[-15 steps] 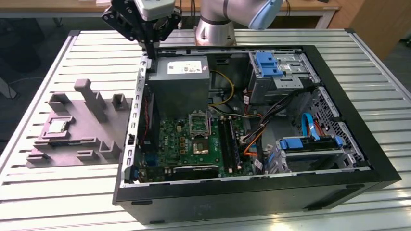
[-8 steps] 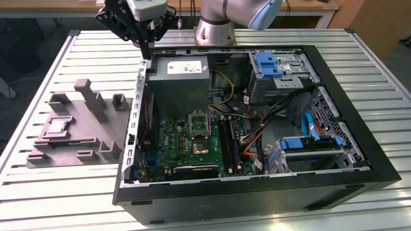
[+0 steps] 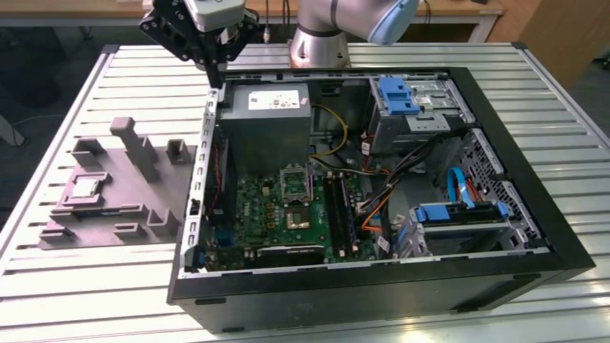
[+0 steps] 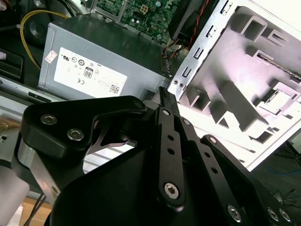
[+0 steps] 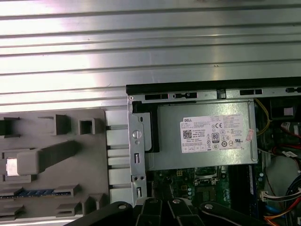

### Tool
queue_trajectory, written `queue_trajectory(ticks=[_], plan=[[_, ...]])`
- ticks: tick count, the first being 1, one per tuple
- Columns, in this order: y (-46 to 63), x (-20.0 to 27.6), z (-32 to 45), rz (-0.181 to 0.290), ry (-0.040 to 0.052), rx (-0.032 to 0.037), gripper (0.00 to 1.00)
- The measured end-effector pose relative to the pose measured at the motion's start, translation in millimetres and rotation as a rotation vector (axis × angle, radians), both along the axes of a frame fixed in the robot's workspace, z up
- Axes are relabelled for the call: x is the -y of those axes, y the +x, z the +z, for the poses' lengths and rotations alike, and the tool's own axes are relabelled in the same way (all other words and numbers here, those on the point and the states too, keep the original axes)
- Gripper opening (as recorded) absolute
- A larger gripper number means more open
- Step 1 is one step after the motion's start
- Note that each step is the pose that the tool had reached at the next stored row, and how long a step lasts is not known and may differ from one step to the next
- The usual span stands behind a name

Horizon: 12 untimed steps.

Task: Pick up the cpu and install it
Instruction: 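Reach for the cpu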

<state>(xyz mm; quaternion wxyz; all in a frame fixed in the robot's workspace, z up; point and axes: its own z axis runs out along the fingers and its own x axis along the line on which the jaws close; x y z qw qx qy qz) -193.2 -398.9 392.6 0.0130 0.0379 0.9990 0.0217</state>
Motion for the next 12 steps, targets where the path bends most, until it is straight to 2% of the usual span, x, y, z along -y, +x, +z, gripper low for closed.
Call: queue_trajectory(ticks=[12], plan=[[-5.7, 0.0, -0.2, 0.0, 0.0, -0.0001, 0.11]])
